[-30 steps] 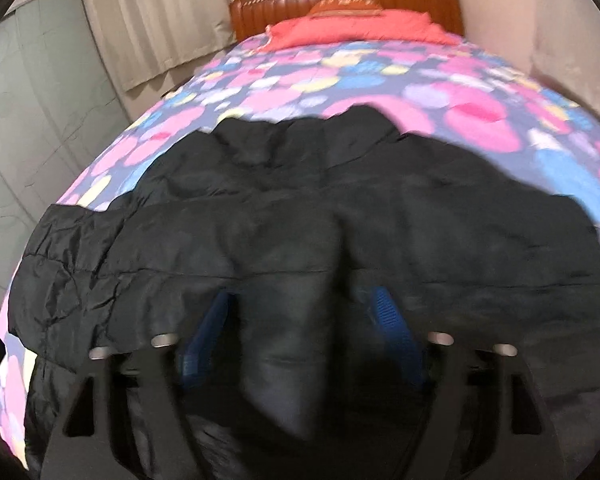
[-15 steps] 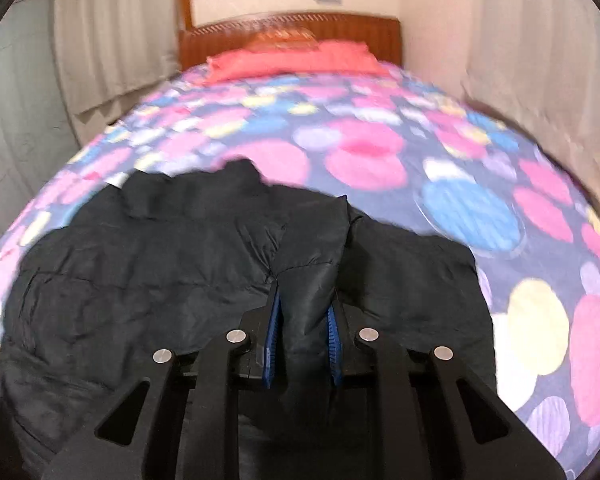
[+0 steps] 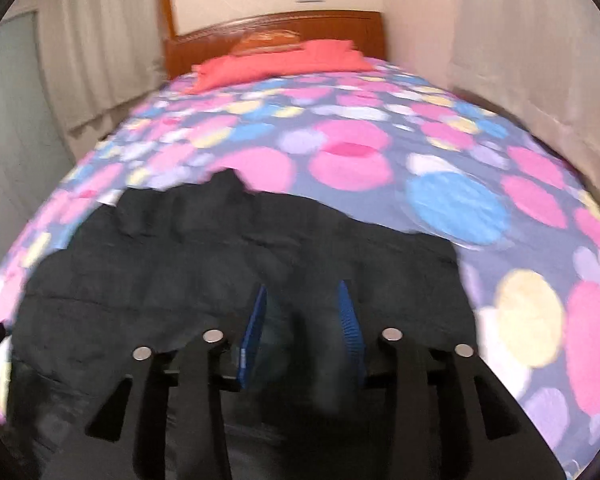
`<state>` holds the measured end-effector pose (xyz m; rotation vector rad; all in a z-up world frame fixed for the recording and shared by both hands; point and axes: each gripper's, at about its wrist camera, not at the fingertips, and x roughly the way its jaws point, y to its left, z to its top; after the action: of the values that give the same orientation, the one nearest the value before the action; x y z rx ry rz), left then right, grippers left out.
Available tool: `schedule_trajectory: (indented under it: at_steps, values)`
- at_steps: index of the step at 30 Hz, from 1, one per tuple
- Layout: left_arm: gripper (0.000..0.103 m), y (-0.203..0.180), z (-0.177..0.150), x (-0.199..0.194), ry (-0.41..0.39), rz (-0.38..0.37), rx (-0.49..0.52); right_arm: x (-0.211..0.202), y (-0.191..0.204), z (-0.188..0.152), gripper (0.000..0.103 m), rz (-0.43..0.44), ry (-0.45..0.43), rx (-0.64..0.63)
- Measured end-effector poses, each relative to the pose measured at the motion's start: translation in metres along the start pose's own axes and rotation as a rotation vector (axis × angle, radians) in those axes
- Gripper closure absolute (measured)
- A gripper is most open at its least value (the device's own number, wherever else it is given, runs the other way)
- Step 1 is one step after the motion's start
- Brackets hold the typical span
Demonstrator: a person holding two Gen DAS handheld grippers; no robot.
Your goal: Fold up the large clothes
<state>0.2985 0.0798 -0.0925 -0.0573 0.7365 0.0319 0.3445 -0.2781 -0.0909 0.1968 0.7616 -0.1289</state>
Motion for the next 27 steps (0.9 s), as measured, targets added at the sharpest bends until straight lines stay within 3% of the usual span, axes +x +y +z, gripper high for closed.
schedule_trajectory:
  at_steps: [6,11,14,17,21,24,25,27]
  values:
    - [0.035,-0.022,0.028,0.054,0.054,-0.003,0.007,0.046,0.06,0.018,0.062,0.115,0.021,-0.088]
    - [0.033,-0.037,0.018,0.099,0.15,0.061,0.082,0.103,0.083,-0.001,0.061,0.072,0.116,-0.165]
    - [0.035,-0.04,0.016,0.097,0.143,0.08,0.096,0.098,0.083,0.002,0.061,0.068,0.118,-0.161]
    - [0.036,-0.038,0.018,0.067,0.107,0.087,0.078,0.073,0.072,0.002,0.061,0.082,0.11,-0.128]
    - [0.036,-0.047,0.01,0.028,0.046,-0.048,0.032,0.041,0.056,-0.016,0.059,0.028,0.066,-0.138]
    - [0.036,-0.072,-0.005,0.046,0.136,-0.1,0.086,0.049,0.049,-0.035,0.057,0.009,0.099,-0.14]
    - [0.036,-0.081,-0.012,0.06,0.181,-0.074,0.128,0.054,0.047,-0.041,0.057,0.005,0.101,-0.142]
    - [0.036,-0.087,-0.016,0.068,0.176,-0.049,0.154,0.058,0.047,-0.042,0.056,0.005,0.113,-0.149]
